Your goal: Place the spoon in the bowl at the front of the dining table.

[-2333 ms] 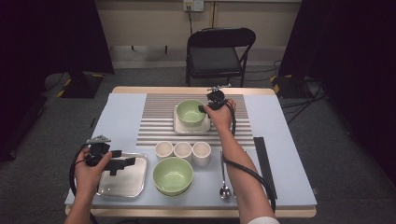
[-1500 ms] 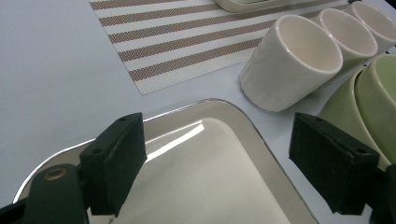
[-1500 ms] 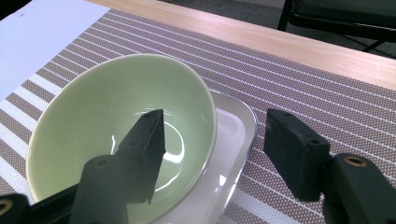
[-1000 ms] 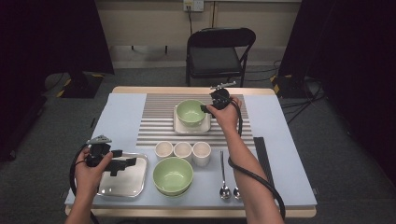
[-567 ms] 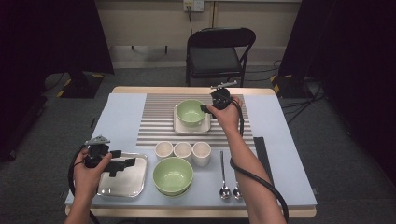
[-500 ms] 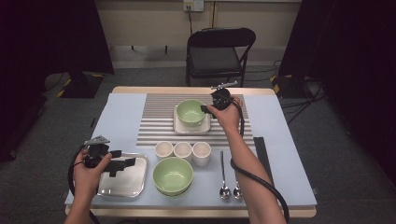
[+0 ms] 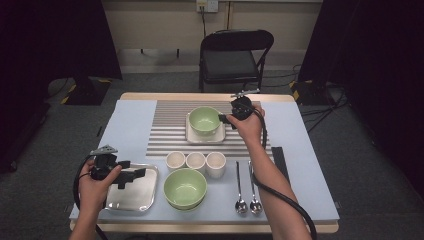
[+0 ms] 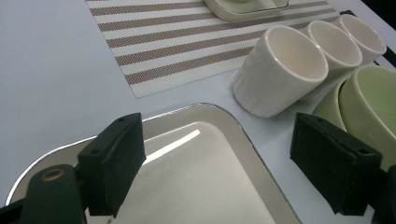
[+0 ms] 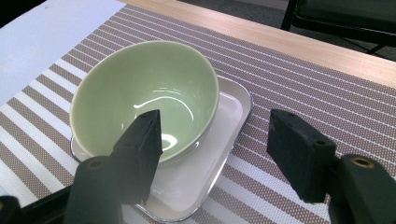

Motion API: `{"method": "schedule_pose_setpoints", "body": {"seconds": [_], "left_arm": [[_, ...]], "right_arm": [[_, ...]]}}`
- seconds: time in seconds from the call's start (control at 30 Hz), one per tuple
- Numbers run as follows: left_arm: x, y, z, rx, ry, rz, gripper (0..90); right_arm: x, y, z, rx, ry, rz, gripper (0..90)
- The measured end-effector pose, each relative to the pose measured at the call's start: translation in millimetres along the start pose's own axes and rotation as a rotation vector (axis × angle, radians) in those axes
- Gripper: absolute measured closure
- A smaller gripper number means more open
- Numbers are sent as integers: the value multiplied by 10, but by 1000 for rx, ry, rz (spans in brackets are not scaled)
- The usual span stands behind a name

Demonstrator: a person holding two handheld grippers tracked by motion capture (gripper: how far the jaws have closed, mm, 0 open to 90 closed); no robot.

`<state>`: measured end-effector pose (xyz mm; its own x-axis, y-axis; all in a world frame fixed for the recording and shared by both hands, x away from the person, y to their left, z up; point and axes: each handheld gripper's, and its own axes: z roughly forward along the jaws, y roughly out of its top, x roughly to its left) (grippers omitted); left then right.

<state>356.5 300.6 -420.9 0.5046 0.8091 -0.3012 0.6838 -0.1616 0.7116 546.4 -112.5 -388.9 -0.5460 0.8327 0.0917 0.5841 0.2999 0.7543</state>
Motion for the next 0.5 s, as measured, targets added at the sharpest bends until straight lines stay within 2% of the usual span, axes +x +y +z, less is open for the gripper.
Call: {"method": "schedule_pose_setpoints", "body": {"seconds": [0.5], "left_arm": [[2,0,-5,-2,-6,-15,176]], "right_arm": [[24,-45,-108,-3,14,-7,349]]}}
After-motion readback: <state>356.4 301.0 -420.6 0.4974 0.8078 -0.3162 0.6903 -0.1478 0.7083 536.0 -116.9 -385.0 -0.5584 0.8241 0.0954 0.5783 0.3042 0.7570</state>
